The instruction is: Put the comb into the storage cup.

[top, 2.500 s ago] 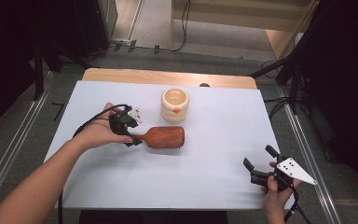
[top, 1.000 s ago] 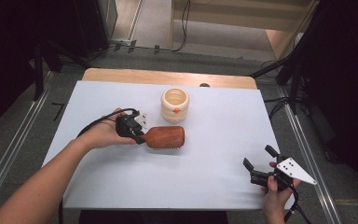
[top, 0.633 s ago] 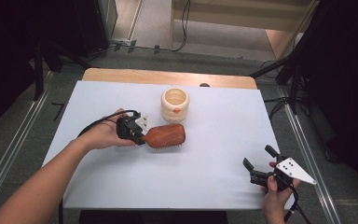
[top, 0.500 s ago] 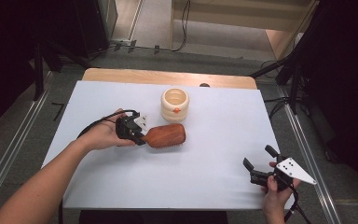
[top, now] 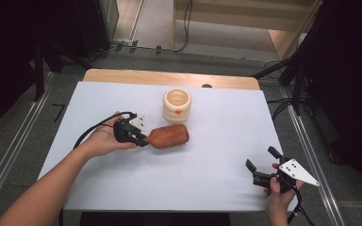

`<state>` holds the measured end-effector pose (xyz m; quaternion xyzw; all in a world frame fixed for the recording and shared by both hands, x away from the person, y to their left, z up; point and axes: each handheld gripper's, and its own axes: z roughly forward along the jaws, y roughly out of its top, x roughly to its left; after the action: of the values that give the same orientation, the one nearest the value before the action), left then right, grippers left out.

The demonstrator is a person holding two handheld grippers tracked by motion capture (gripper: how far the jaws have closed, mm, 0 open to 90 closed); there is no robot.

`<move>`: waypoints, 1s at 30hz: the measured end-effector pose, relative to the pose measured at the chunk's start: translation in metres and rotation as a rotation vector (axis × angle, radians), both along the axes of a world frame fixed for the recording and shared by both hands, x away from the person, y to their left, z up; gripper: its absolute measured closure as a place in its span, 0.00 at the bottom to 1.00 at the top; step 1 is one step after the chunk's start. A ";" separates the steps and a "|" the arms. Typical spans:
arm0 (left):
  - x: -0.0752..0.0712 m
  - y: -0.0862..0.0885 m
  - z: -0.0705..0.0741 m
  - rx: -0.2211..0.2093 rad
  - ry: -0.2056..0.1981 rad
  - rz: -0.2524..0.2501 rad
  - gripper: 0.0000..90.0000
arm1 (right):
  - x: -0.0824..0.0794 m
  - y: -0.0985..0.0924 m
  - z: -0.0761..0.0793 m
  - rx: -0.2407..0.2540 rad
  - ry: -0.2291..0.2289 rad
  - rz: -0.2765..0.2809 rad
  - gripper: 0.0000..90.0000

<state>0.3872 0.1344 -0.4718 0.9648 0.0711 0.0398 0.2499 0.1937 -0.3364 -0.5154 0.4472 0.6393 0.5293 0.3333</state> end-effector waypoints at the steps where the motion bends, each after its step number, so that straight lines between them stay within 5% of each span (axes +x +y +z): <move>1: 0.000 0.000 0.000 -0.006 -0.002 0.001 0.81 | 0.000 0.000 0.000 0.000 0.000 -0.001 0.00; 30: -0.025 0.010 -0.002 -0.156 -0.037 0.068 0.81 | 0.000 0.000 0.000 0.002 0.001 -0.002 0.00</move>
<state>0.3620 0.1445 -0.4740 0.9386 0.1021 0.0606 0.3239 0.1937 -0.3366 -0.5154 0.4484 0.6385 0.5294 0.3331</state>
